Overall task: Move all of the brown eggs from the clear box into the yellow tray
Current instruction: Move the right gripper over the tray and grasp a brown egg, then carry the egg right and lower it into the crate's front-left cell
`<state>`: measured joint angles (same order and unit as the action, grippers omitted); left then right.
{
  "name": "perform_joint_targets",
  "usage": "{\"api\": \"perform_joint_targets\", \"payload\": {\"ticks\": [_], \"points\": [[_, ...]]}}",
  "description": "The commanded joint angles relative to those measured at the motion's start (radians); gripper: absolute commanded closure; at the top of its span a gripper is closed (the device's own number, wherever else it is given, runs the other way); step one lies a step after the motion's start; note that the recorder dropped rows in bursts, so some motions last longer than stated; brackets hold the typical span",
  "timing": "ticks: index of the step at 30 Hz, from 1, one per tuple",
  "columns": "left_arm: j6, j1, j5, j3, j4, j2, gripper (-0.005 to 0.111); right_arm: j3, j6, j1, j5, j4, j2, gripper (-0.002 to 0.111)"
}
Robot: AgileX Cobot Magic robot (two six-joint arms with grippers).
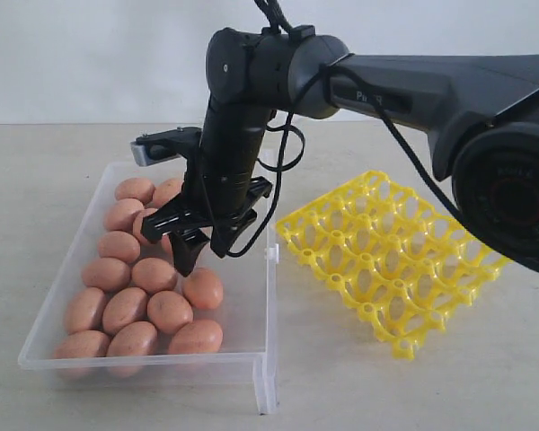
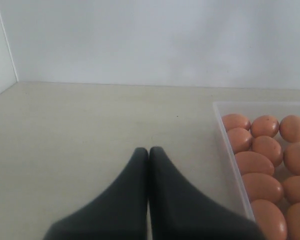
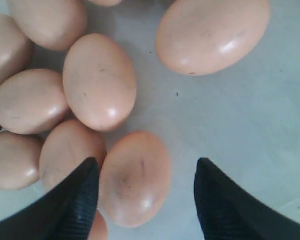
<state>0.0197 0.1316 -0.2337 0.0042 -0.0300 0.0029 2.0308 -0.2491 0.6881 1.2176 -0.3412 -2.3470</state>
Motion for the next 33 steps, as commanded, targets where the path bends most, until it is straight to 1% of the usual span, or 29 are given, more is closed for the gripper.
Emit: {"api": "perform_joint_targets", "payload": {"ticks": [1, 8, 10, 11, 12, 13, 16, 21, 23, 33], "points": [[0.001, -0.005, 0.001, -0.004, -0.005, -0.003, 0.111, 0.005, 0.014, 0.002, 0.003, 0.005, -0.021, 0.053], [0.001, -0.005, 0.001, -0.004, -0.005, -0.003, 0.111, 0.005, 0.026, 0.002, 0.003, -0.009, -0.058, 0.054], [0.001, -0.005, 0.001, -0.004, -0.005, -0.003, 0.111, 0.005, 0.028, 0.002, 0.003, -0.011, -0.058, 0.069], [0.001, -0.005, 0.001, -0.004, -0.005, -0.003, 0.111, 0.005, 0.031, 0.002, 0.003, -0.011, -0.058, 0.085], [0.001, -0.005, 0.001, -0.004, -0.005, -0.003, 0.111, 0.005, 0.031, 0.002, 0.003, -0.011, -0.058, 0.095], [0.001, -0.005, 0.001, -0.004, -0.005, -0.003, 0.111, 0.005, 0.031, 0.002, 0.003, -0.011, -0.058, 0.108], [0.001, -0.005, 0.001, -0.004, -0.005, -0.003, 0.111, 0.006, 0.006, -0.002, 0.003, -0.009, -0.056, 0.108], [0.001, -0.005, 0.001, -0.004, -0.005, -0.003, 0.111, 0.006, 0.030, -0.004, -0.001, -0.009, -0.038, 0.108], [0.001, -0.005, 0.001, -0.004, -0.005, -0.003, 0.111, 0.006, 0.089, -0.004, -0.099, -0.013, -0.004, 0.108], [0.001, -0.005, 0.001, -0.004, -0.005, -0.003, 0.111, 0.005, 0.108, 0.002, -0.352, 0.038, 0.173, 0.108]]}}
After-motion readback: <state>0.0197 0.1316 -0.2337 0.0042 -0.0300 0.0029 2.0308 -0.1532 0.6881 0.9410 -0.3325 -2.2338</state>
